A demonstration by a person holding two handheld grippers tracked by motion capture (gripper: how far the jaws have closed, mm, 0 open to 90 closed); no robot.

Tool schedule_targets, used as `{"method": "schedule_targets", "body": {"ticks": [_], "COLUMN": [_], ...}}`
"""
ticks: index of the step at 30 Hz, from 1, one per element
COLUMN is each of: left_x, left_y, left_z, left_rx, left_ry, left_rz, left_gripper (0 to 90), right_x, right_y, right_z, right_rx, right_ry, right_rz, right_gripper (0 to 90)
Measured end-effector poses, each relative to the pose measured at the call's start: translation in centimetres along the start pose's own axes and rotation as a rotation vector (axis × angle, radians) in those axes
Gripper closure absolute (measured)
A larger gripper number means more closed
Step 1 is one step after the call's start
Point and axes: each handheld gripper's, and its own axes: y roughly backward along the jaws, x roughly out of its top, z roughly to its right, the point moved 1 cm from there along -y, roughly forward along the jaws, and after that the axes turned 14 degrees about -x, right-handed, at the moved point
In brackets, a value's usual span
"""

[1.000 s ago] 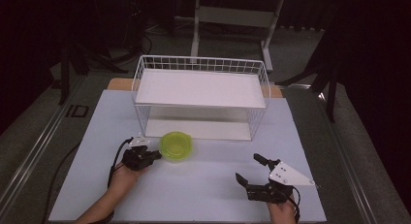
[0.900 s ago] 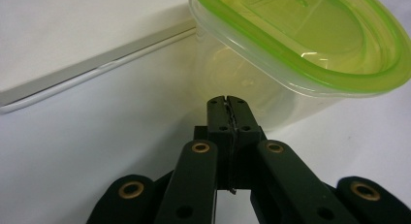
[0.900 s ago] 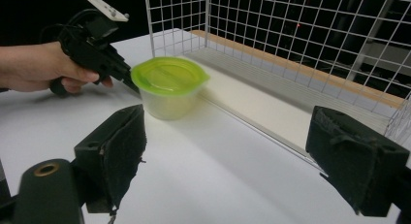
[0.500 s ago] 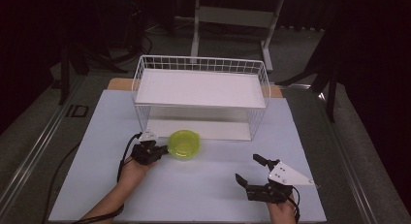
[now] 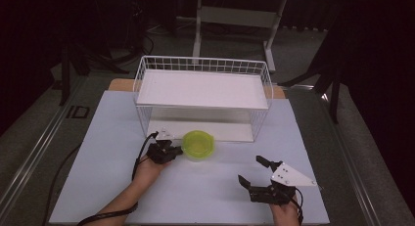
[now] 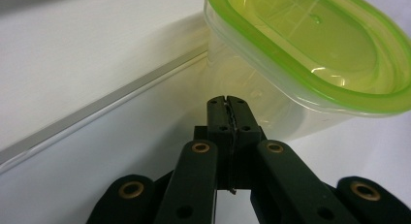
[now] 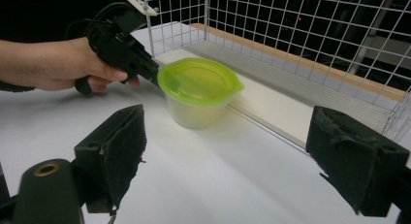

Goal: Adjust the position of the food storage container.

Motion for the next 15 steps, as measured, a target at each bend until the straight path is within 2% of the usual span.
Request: {"method": "schedule_targets", "body": {"ticks": [4,7,9,15], "left_x": [0.4,0.7,0.9,0.8], "left_y": [-0.9,-1.8,-2.1,-2.2], "left_z": [0.5,0.8,0.9,1.2], "left_rx": [-0.009,-0.023,-0.030,-0.031], "left_ry": [-0.014,-0.023,-0.021,-0.059], "left_rz": [-0.001,-0.010,-0.008,-0.012], "left_gripper": [90.0,90.0,90.0,90.0], "right_x": [0.0,-0.1,-0.2,-0.2], "right_y": [0.0,-0.1,-0.2,0.0], "right_z": [0.0,-0.1,-0.2,-0.1], "right_rx": [-0.001,-0.008,-0.002,-0.004], "right_ry": [-0.001,0.033,0.030,0.029], "right_rz": [0.001,-0.006,-0.010,-0.005], "right_gripper": [14.3,14.3,14.2,14.2]}}
